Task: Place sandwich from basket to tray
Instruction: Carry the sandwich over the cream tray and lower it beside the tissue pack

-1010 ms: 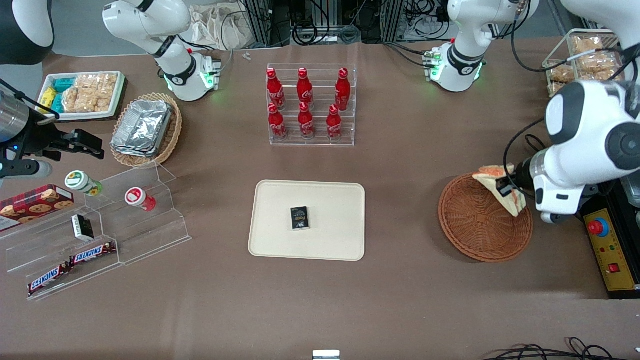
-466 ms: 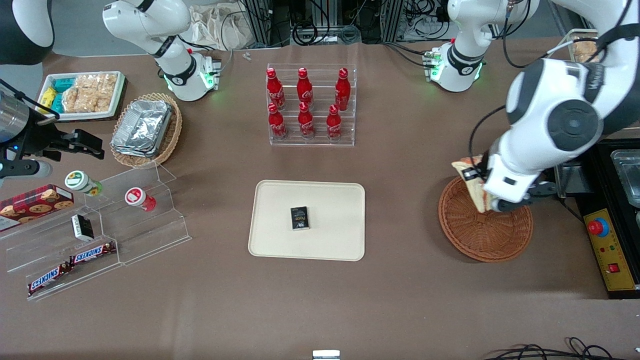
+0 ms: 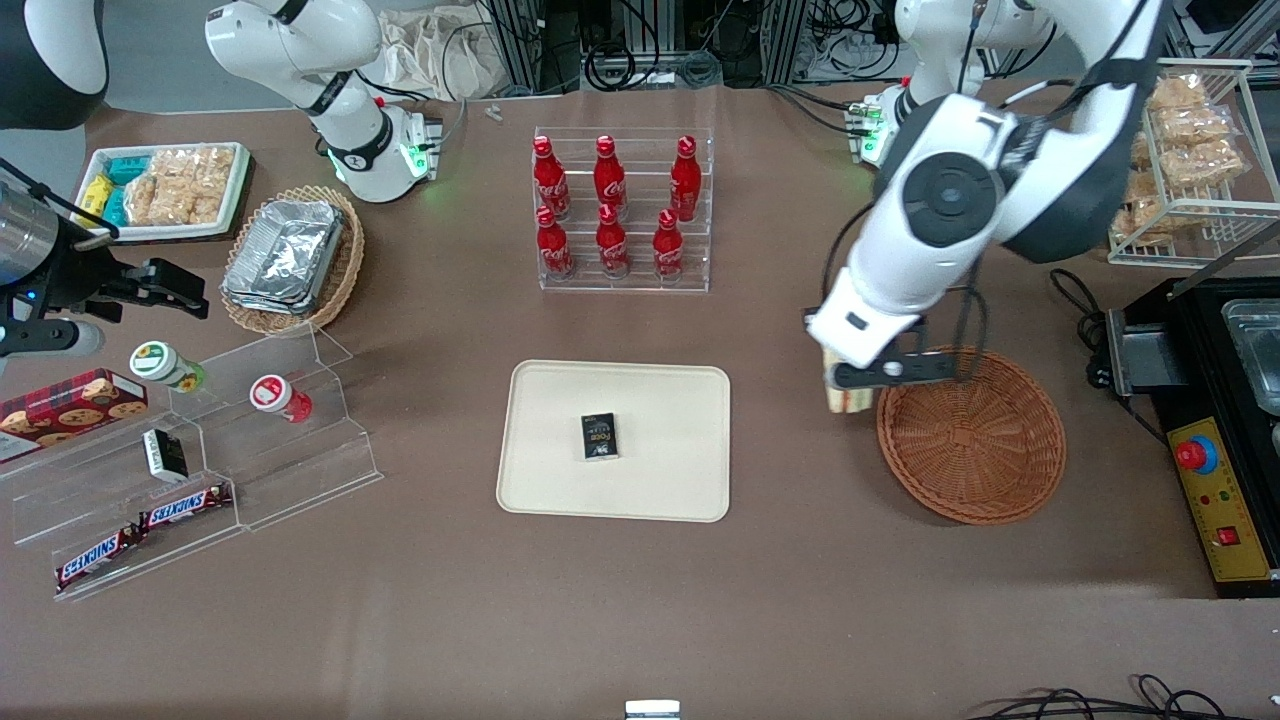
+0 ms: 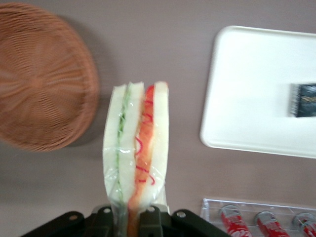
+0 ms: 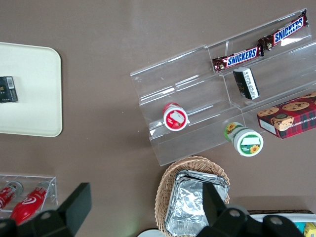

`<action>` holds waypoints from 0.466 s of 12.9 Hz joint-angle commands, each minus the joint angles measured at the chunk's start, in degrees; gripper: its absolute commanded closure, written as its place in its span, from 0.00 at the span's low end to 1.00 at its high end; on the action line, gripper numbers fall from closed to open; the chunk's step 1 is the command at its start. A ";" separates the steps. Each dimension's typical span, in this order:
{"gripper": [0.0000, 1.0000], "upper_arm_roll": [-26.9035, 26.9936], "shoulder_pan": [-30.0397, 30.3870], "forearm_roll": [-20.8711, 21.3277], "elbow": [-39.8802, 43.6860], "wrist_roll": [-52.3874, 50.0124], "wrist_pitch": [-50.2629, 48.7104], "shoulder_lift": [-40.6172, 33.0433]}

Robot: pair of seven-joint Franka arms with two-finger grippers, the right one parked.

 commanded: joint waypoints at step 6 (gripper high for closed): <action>0.90 -0.20 -8.19 8.20 3.07 0.13 18.58 17.18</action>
